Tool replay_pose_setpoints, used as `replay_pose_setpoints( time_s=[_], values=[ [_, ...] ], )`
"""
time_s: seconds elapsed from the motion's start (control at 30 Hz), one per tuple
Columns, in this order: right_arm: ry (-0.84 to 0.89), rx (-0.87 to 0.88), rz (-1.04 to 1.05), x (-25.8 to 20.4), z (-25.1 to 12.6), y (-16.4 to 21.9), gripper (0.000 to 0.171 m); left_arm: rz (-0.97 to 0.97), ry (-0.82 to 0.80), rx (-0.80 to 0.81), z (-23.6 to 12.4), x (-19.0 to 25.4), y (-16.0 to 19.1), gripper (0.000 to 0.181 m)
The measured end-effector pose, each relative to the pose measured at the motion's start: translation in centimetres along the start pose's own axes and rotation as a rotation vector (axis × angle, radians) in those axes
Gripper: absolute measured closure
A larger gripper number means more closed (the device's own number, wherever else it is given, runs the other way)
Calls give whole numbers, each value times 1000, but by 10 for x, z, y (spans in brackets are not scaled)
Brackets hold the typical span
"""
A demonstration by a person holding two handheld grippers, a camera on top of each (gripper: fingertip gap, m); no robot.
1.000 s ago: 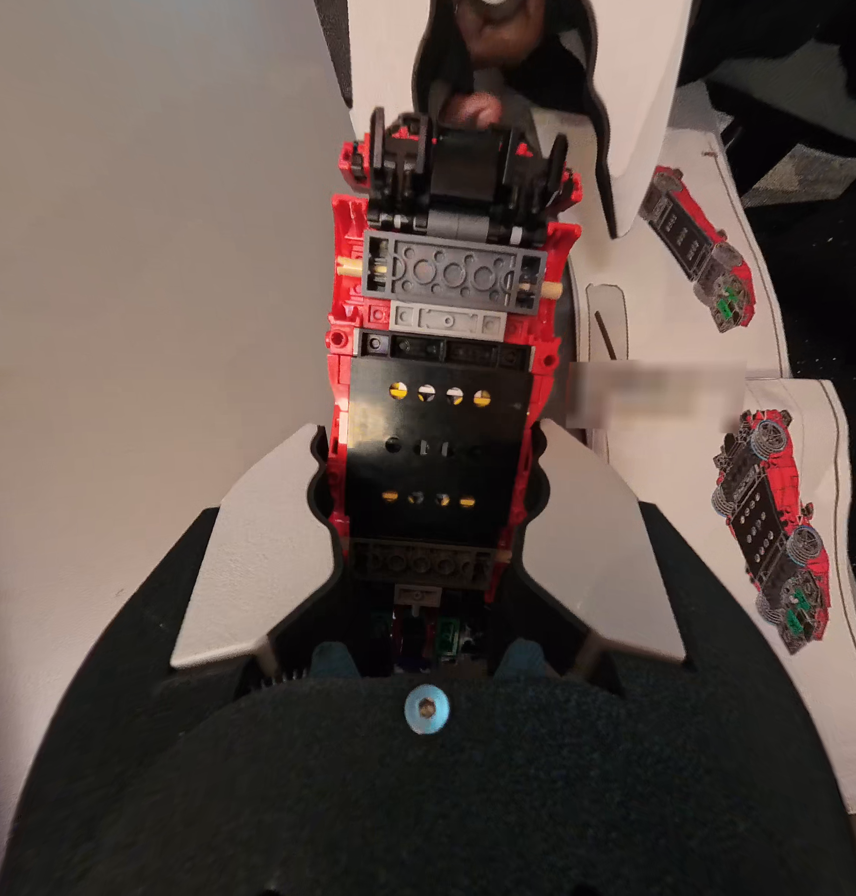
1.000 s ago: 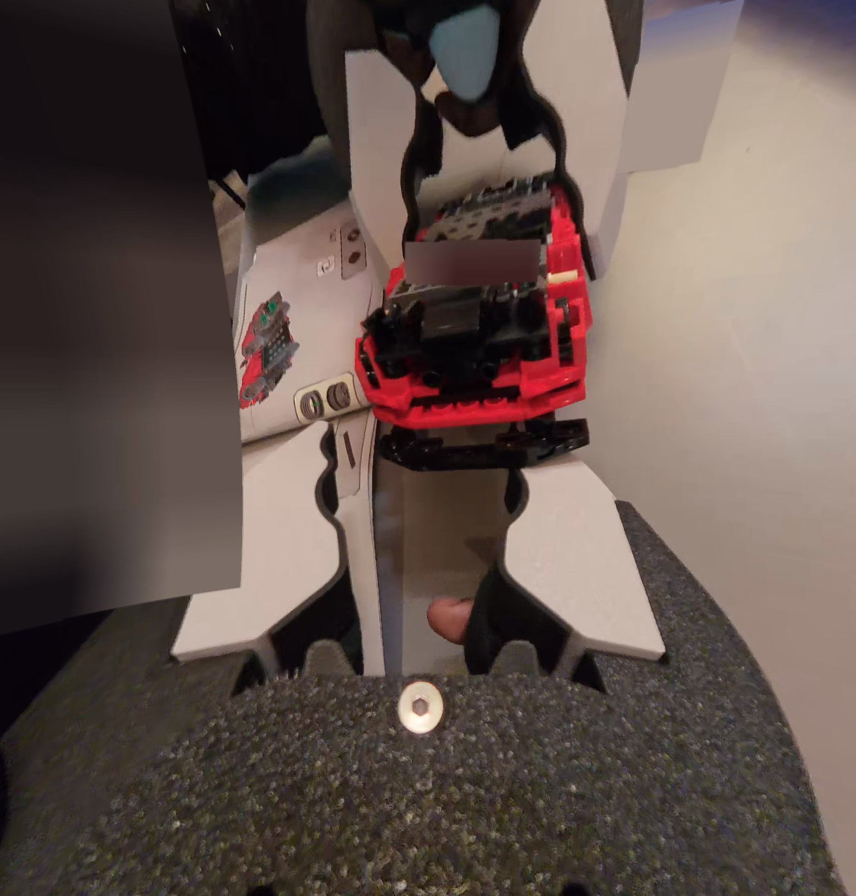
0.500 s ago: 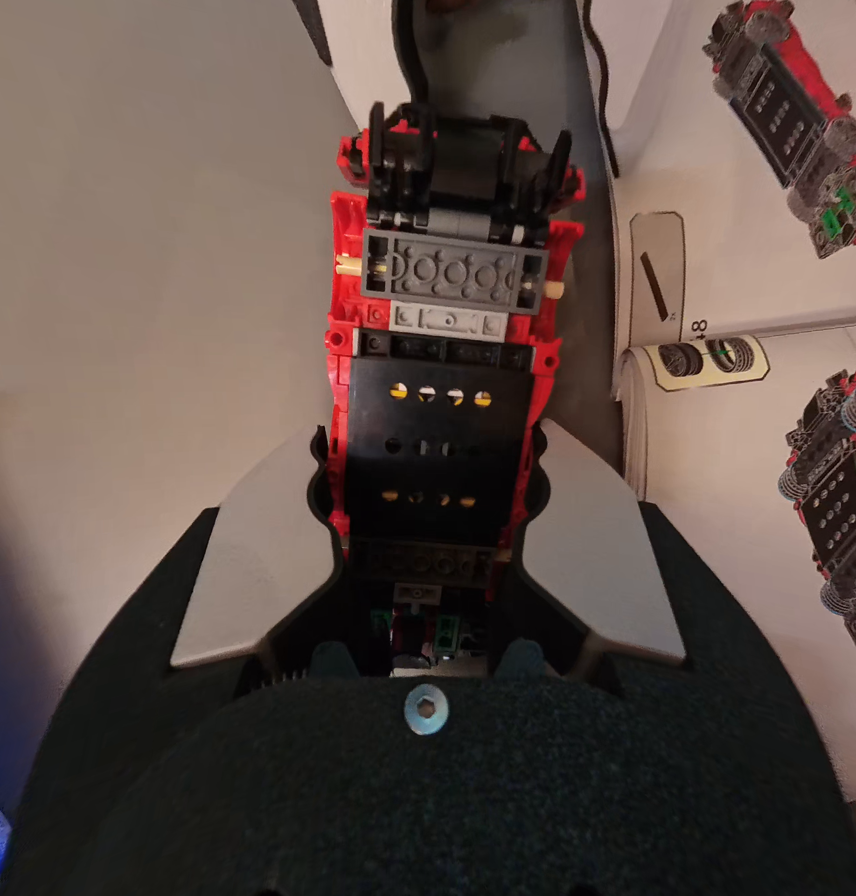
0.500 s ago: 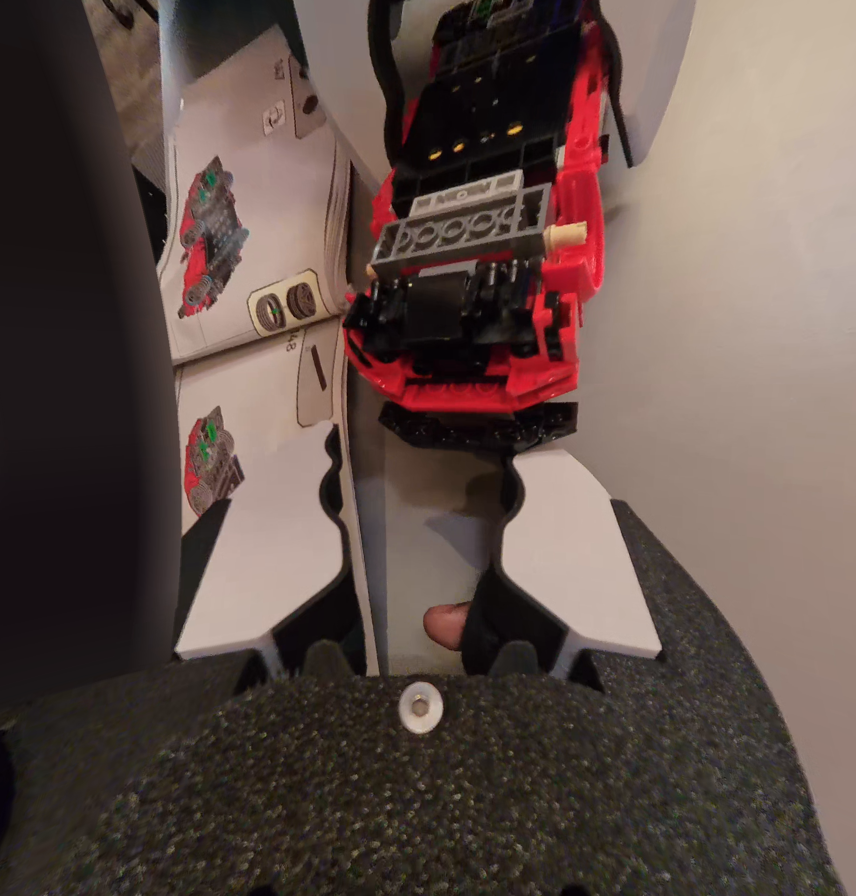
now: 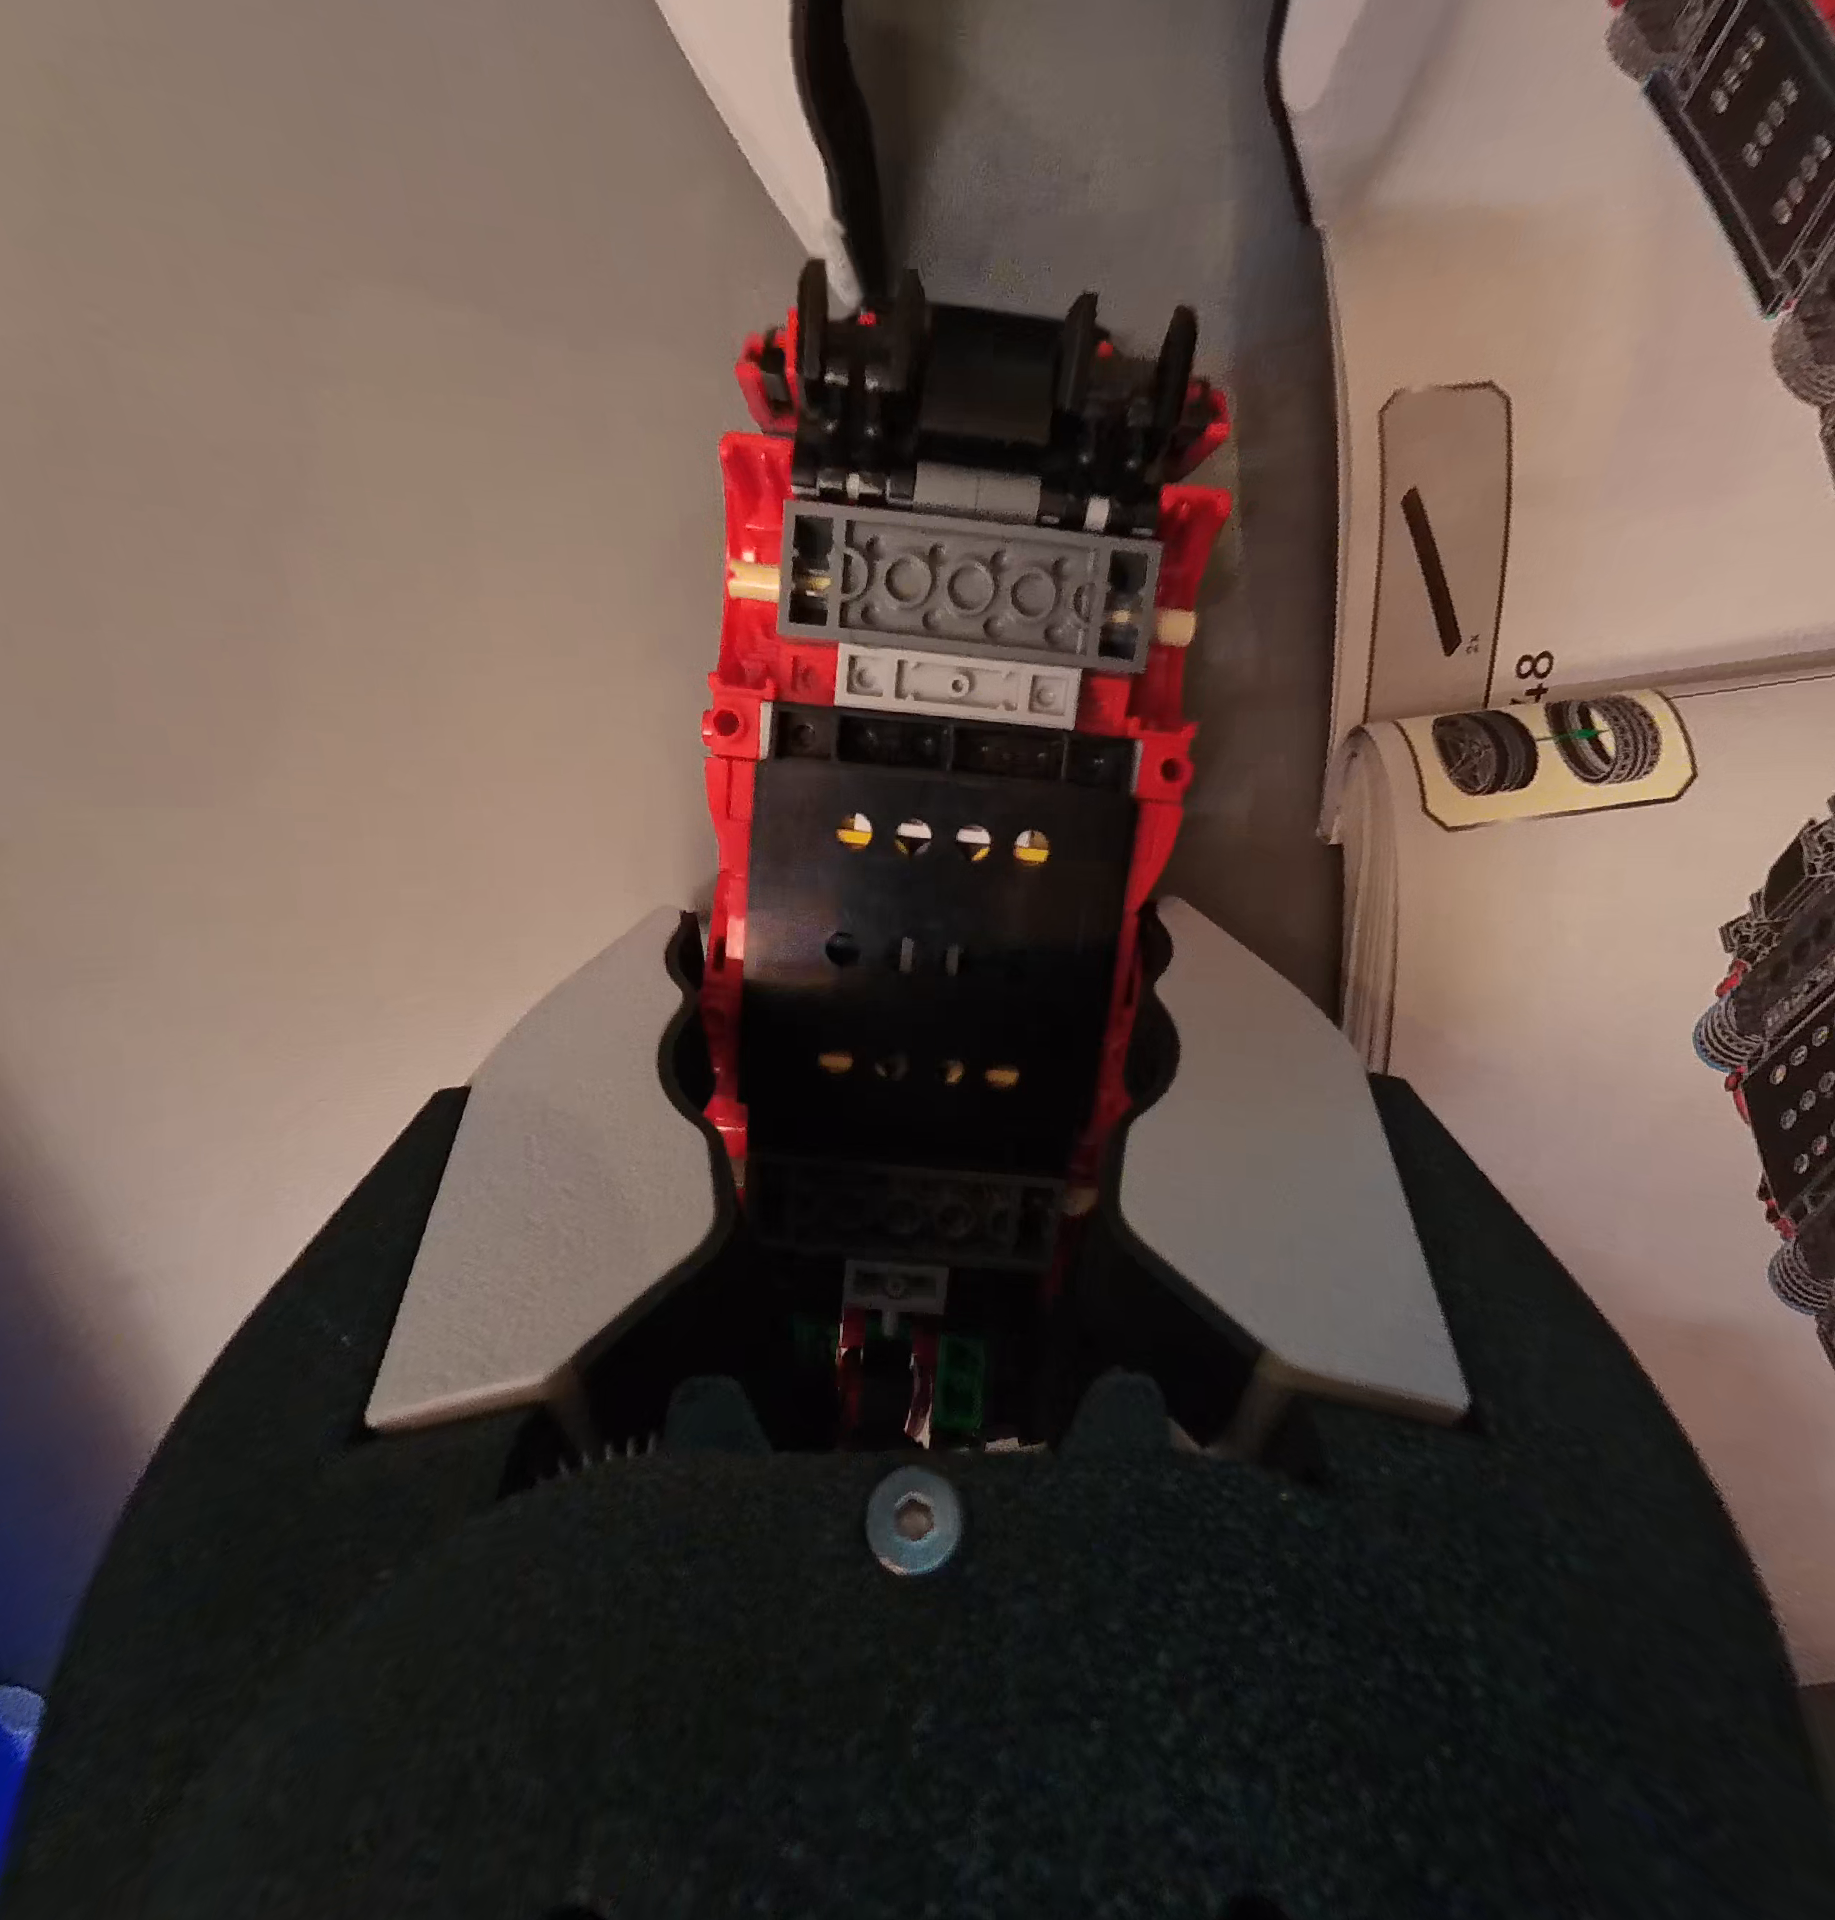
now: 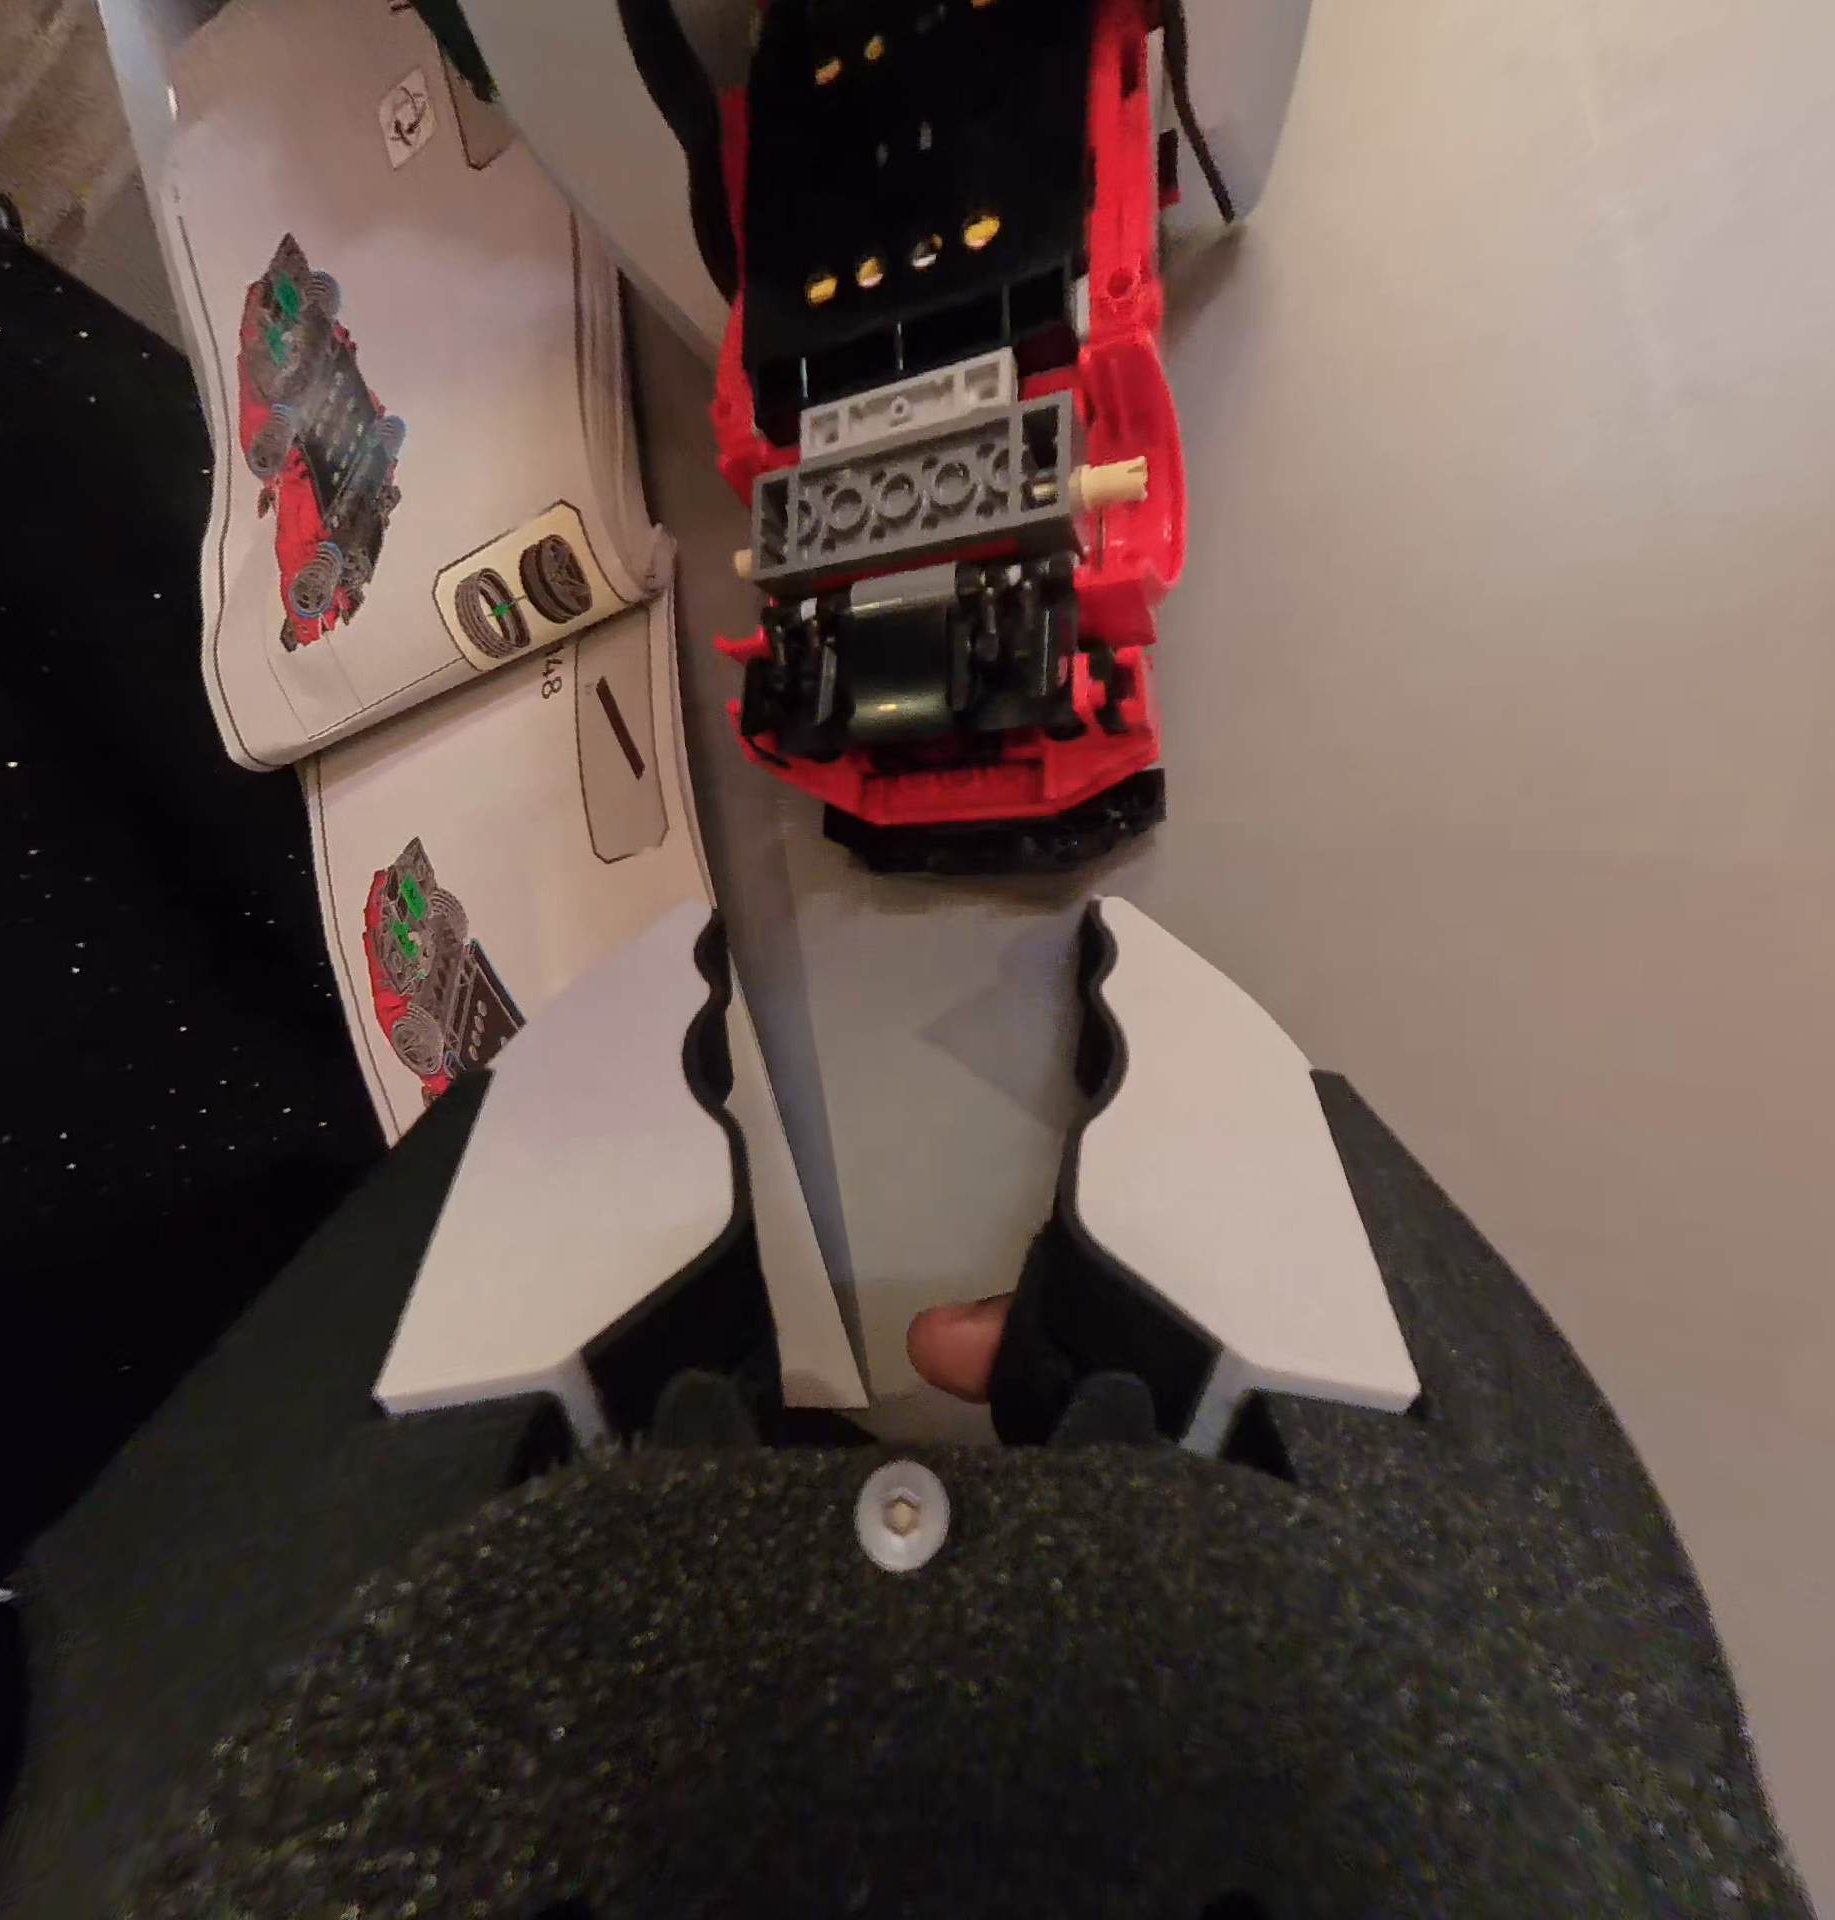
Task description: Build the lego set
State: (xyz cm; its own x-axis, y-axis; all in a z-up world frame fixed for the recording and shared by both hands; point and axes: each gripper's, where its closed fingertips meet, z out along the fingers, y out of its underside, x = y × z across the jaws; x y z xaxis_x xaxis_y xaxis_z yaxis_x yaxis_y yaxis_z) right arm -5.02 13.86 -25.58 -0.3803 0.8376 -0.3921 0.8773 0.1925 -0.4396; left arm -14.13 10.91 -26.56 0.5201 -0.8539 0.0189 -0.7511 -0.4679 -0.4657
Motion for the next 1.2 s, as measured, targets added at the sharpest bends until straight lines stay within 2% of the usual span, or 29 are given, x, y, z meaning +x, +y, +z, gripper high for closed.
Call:
replay_pose_setpoints(
  time_s=[0.33,0.93,1.13,1.2],
  values=[
    [30,-16,24,2,-1,2,106,-19,-13,-26,1,0,0,102],
    [87,-11,39,5,-10,10,105,-55,-4,-182,1,0,4,102],
    [132,41,41,6,-18,9,105,-63,-37,-152,-5,-2,3,82],
    [153,77,34,4,-23,6,105,-74,-51,-120,-10,-4,1,82]
  ],
)
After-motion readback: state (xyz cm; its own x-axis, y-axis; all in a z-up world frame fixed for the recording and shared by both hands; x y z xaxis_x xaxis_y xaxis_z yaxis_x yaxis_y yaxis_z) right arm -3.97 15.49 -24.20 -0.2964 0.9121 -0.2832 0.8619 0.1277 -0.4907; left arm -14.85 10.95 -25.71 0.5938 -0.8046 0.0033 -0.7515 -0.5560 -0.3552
